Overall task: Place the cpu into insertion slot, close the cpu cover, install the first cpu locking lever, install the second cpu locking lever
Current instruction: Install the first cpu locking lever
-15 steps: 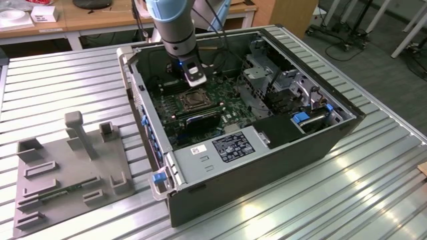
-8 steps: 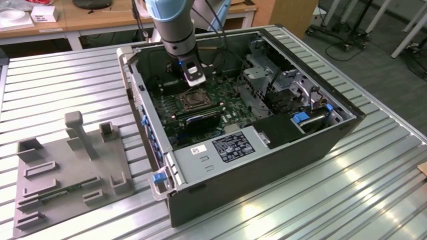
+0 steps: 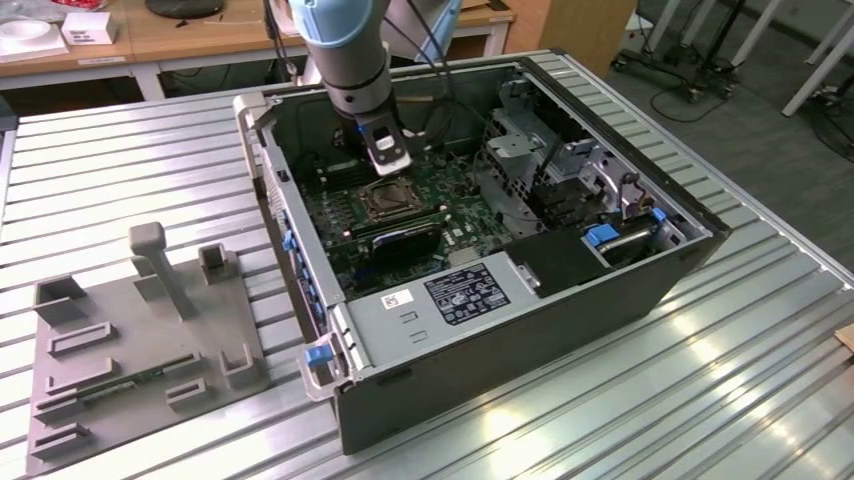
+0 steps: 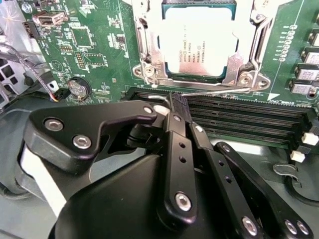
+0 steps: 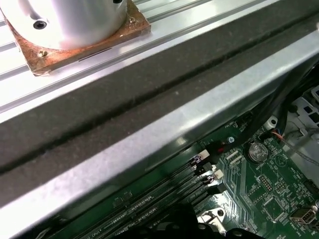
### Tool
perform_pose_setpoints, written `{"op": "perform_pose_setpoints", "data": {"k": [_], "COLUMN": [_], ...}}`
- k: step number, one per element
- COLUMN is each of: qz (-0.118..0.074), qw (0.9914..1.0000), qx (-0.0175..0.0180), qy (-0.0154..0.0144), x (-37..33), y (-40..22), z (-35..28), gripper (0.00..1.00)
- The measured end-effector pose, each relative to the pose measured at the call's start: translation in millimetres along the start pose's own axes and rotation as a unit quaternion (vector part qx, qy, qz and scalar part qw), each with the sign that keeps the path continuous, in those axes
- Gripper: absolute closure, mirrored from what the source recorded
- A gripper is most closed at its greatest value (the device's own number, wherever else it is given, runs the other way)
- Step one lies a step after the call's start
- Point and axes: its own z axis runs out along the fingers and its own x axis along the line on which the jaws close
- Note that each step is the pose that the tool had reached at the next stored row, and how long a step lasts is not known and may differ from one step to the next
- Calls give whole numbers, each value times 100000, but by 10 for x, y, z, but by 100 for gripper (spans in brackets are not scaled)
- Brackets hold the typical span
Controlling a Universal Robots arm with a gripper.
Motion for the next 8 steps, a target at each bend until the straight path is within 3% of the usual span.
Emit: {"op": "perform_pose_setpoints", "data": {"k": [8], "qz": [36], "qw": [100000], "qx": [-15], "qy": [-14], "x": [-23], "y": [-44], "z": [14], "gripper": [89]}}
